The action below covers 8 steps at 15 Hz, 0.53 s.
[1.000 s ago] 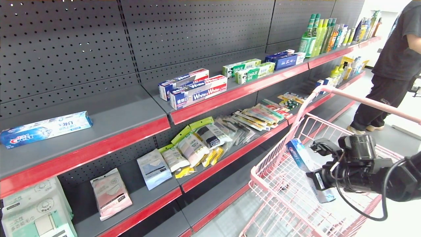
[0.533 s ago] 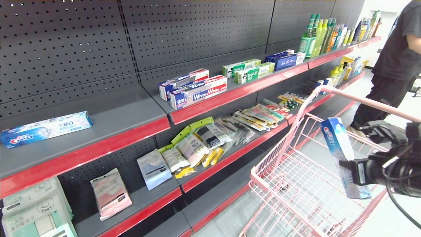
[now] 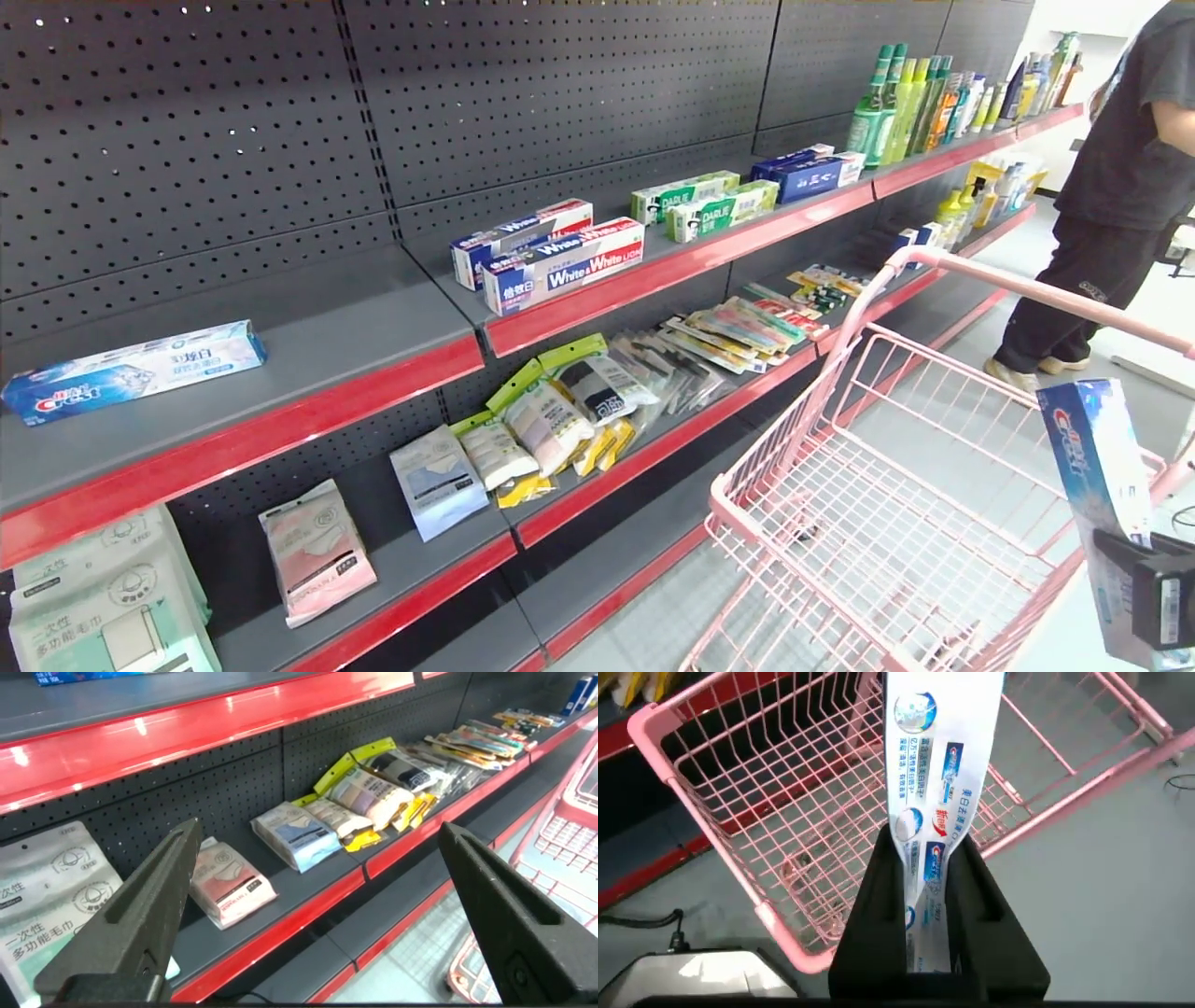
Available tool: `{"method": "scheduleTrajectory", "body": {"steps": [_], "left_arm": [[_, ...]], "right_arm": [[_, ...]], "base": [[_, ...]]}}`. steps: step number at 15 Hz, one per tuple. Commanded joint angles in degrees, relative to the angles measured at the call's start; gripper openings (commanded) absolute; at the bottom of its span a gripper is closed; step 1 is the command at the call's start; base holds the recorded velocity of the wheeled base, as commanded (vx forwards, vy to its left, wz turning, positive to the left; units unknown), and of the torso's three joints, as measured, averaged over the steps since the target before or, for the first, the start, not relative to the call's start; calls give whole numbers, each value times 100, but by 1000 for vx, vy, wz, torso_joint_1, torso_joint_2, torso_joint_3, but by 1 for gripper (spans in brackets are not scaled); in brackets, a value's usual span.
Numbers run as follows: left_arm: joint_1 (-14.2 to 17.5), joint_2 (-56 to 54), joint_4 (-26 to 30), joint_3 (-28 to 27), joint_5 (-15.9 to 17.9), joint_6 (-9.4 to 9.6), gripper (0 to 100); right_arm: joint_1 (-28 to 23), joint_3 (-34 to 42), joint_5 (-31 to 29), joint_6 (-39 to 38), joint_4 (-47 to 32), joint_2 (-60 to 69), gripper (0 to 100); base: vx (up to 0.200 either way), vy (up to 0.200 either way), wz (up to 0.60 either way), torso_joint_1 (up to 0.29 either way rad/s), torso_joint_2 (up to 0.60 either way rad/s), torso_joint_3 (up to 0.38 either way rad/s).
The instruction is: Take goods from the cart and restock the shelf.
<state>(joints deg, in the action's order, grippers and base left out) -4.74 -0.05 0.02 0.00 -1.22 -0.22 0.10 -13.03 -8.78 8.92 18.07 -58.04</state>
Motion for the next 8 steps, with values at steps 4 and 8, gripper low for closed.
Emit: {"method": "scheduleTrajectory", "body": {"steps": [4,8], "left_arm": [[0,5,-2,0,-1,-4,100],[0,5,-2,0,-1,-4,100]], "right_arm": [[17,-191,175,883,-75,856,0],[17,-507,219,883,-128,337,0]], "base": [[0,0,0,232,-511,-281],[0,0,0,221,-480,-261]]}}
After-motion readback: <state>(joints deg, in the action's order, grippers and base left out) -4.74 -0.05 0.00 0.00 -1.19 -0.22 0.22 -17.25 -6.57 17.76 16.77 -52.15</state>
